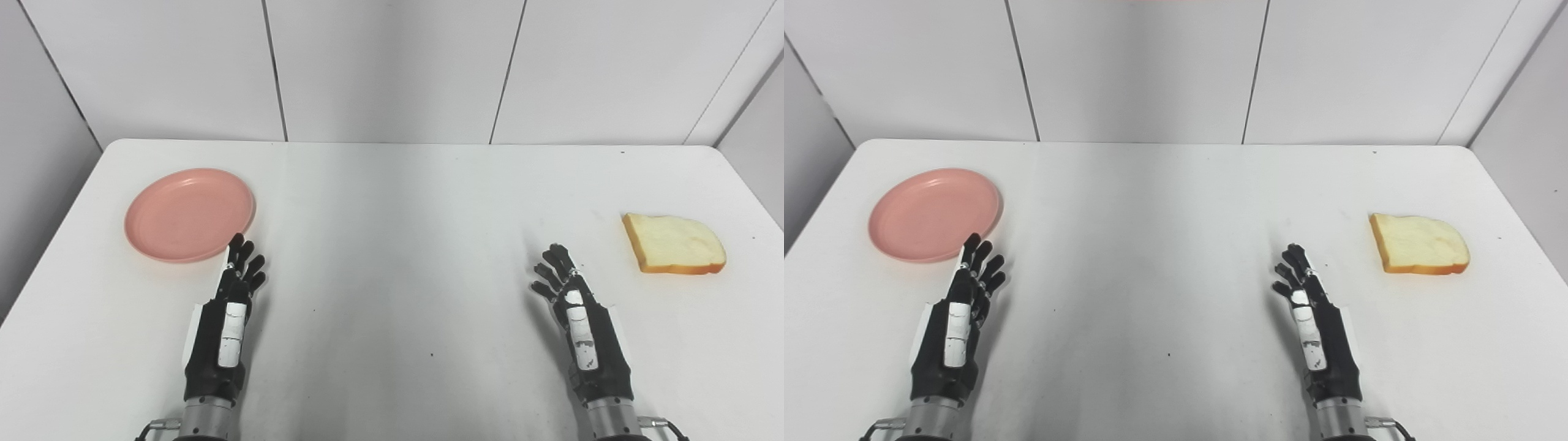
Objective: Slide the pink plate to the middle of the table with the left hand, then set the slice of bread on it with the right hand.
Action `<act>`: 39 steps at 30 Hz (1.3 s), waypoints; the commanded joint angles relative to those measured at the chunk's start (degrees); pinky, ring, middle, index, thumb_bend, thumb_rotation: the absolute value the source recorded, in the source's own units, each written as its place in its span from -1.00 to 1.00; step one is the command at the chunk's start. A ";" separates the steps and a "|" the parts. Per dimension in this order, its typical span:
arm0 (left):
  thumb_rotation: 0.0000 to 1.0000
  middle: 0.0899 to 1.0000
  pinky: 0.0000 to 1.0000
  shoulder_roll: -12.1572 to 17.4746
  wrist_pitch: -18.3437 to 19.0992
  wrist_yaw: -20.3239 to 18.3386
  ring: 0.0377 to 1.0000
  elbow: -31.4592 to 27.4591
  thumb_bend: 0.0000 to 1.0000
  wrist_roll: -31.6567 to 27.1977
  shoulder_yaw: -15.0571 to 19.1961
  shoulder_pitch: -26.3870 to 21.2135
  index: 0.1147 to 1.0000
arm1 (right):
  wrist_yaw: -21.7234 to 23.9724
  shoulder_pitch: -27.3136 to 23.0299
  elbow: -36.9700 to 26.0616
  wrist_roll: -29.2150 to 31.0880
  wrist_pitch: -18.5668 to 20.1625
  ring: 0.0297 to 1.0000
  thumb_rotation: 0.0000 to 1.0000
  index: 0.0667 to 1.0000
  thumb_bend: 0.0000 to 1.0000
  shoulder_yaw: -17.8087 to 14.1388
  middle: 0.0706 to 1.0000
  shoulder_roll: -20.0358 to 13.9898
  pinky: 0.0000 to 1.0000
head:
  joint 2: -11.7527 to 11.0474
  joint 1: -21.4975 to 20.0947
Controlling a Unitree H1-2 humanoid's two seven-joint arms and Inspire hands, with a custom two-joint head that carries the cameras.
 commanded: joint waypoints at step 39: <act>1.00 0.98 0.77 -3.36 -15.22 6.27 0.86 12.99 0.34 9.09 -4.53 -0.55 1.00 | 7.46 -1.85 18.38 7.32 -13.48 0.81 1.00 0.88 0.70 -4.07 0.88 -3.44 0.77 | -13.50 9.59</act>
